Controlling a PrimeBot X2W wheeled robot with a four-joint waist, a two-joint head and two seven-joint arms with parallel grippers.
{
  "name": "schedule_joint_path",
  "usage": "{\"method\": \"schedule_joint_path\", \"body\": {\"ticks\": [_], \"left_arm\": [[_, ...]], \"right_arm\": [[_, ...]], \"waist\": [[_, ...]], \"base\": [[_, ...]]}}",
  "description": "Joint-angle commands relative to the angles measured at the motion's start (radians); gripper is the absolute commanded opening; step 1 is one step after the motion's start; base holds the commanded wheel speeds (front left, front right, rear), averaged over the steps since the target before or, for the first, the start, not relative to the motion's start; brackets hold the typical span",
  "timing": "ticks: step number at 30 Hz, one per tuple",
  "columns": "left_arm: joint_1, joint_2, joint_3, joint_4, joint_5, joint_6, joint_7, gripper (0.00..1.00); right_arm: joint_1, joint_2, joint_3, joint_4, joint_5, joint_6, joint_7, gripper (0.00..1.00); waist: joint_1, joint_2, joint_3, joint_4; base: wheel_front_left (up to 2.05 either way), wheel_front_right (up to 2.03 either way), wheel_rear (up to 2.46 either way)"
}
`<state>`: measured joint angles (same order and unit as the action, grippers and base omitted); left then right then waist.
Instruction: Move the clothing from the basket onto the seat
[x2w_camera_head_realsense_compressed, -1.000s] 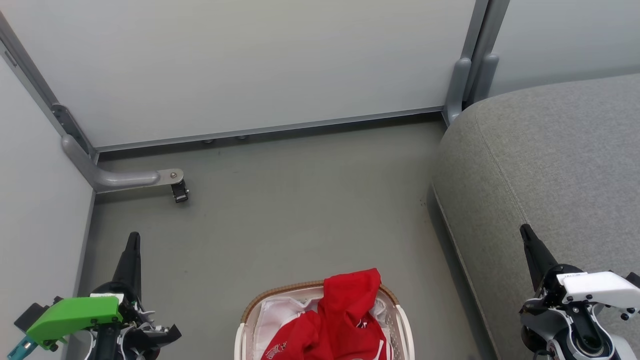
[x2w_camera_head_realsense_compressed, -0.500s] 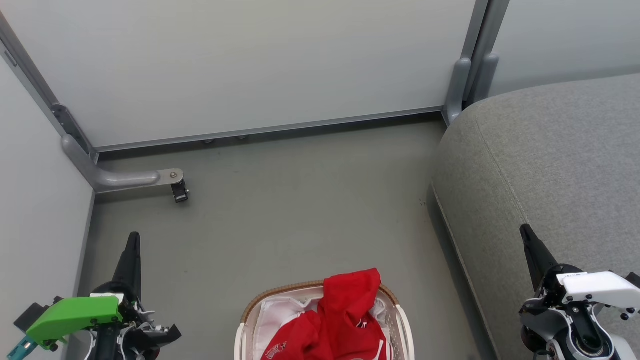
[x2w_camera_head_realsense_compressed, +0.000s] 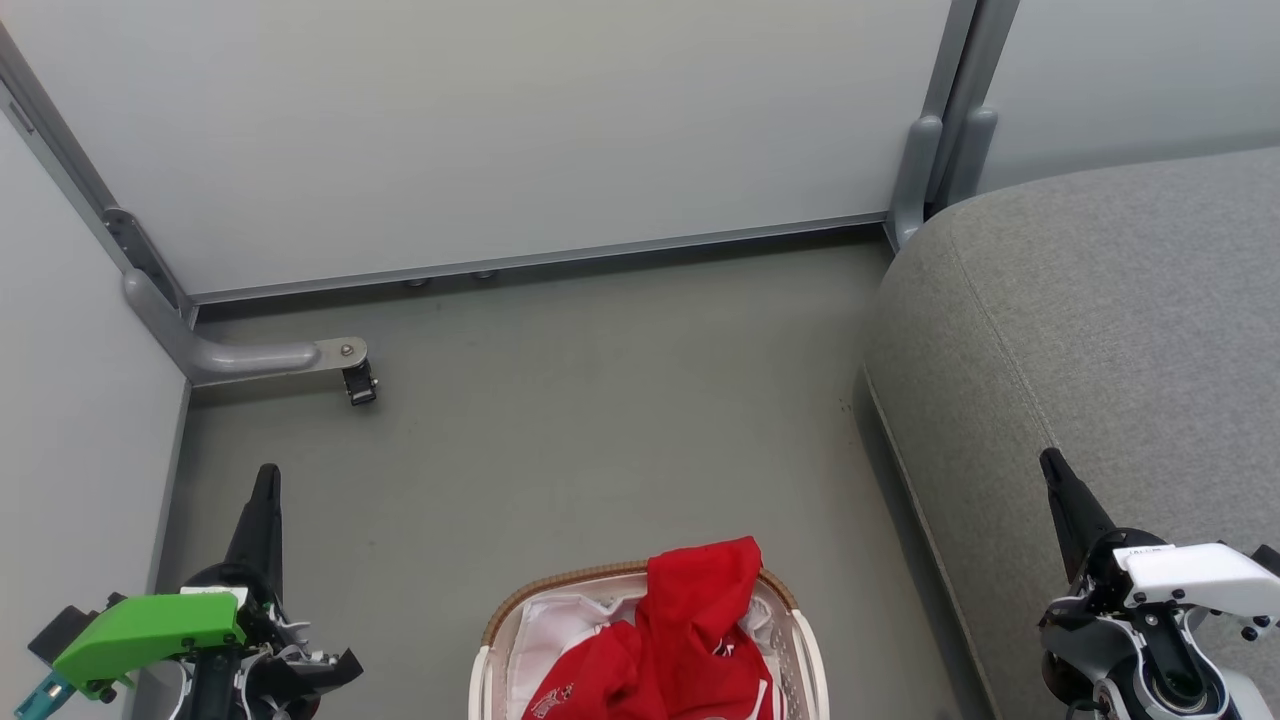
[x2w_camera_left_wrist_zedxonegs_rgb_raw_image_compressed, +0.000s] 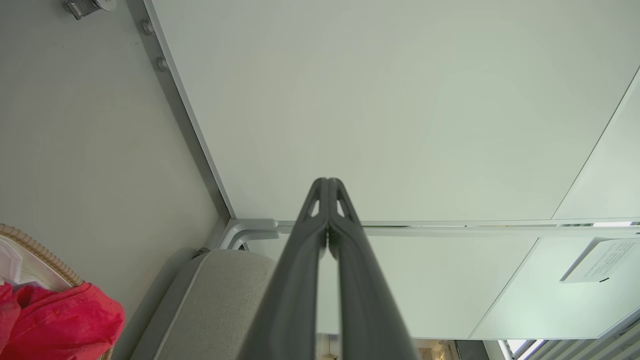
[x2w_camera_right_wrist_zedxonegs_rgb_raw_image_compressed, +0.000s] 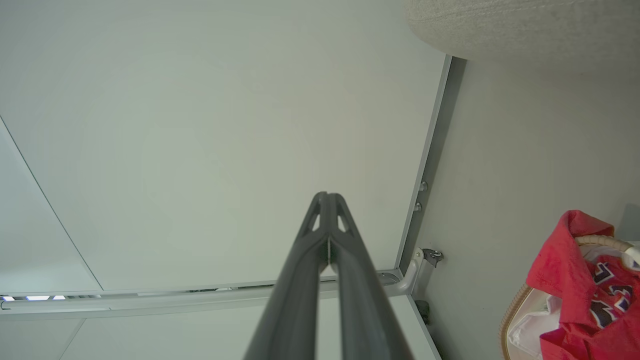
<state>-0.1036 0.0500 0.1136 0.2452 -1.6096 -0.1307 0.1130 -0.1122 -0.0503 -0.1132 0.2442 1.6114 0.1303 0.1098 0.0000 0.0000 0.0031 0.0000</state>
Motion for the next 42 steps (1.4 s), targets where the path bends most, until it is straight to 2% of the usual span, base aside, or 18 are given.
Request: {"method": "schedule_joint_path", "body": {"ticks": [1, 42], "left_arm": [[-0.01, -0.001, 0.001, -0.001, 0.005, 0.0, -0.002, 0.0], [-0.01, -0.001, 0.0, -0.001, 0.004, 0.0, -0.003, 0.0]], "right_arm": [[0.01, -0.002, -0.003, 0.0, -0.003, 0.001, 0.005, 0.0], [0.009, -0.002, -0.004, 0.0, -0.003, 0.001, 0.005, 0.0]], "waist": [[0.0, 0.0, 0.0, 0.0], [0.0, 0.0, 0.0, 0.0]], "base": [[0.0, 0.0, 0.0], [0.0, 0.0, 0.0]]}}
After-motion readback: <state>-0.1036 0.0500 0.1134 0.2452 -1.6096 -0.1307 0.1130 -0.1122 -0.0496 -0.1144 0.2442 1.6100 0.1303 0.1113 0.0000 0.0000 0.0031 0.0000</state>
